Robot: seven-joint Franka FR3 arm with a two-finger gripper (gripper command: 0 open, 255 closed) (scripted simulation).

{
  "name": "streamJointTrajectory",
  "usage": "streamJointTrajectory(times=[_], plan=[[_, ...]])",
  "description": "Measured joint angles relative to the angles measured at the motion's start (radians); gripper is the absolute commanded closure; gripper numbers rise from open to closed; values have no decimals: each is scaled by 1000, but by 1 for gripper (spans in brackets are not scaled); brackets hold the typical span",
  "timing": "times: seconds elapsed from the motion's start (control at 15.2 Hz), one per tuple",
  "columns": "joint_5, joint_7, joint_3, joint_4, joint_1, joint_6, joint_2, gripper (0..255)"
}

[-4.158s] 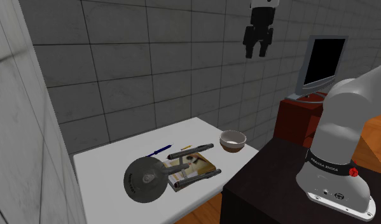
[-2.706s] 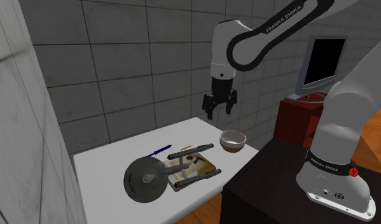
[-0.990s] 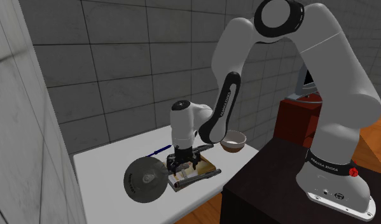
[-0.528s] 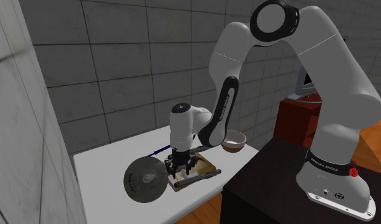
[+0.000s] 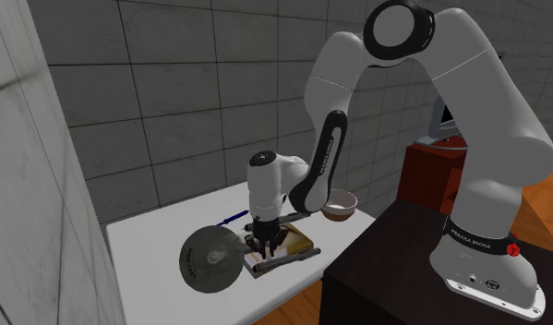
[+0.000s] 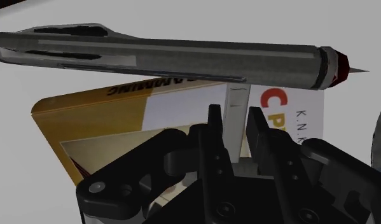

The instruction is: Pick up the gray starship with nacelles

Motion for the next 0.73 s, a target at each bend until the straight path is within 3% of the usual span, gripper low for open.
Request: streamJointTrajectory(times=[0.73], plan=[[100, -90, 94, -60, -77, -85, -138, 255]])
